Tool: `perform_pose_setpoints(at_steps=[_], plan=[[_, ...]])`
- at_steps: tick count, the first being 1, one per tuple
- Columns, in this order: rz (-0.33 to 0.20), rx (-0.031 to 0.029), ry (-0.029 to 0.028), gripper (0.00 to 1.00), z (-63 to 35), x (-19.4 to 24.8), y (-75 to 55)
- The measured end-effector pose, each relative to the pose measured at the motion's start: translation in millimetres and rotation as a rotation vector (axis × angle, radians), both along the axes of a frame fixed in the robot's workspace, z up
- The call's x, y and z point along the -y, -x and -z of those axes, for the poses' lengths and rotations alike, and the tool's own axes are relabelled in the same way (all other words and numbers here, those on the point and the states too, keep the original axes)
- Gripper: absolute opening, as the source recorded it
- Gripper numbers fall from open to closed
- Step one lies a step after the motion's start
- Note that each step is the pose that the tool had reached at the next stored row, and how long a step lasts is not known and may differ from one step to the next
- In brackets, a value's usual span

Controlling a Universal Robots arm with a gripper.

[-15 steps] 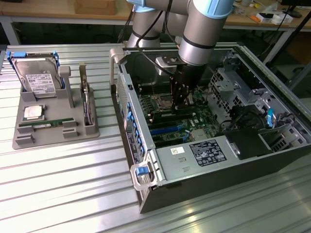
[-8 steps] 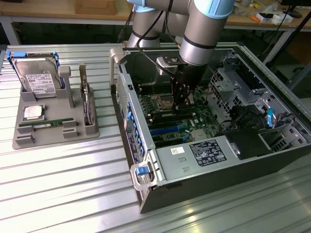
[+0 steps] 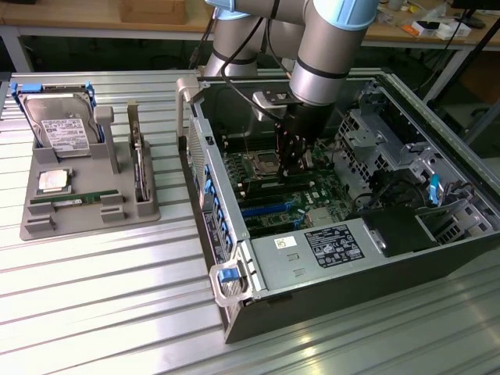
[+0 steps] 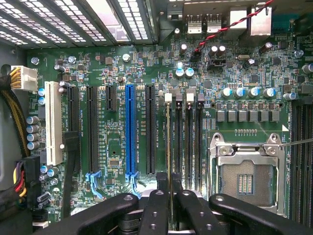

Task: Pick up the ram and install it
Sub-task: 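Insert the ram into the slot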

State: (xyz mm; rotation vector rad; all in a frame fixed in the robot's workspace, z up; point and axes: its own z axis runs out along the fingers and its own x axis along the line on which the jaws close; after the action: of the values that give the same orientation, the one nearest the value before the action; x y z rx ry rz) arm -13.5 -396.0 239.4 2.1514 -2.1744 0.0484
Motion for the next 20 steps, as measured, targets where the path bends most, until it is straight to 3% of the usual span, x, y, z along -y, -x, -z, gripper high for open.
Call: perform_pose_setpoints(at_steps=[20], plan=[[0.000, 0.0000, 0.0000, 0.13, 6.2, 0.0, 0.9]])
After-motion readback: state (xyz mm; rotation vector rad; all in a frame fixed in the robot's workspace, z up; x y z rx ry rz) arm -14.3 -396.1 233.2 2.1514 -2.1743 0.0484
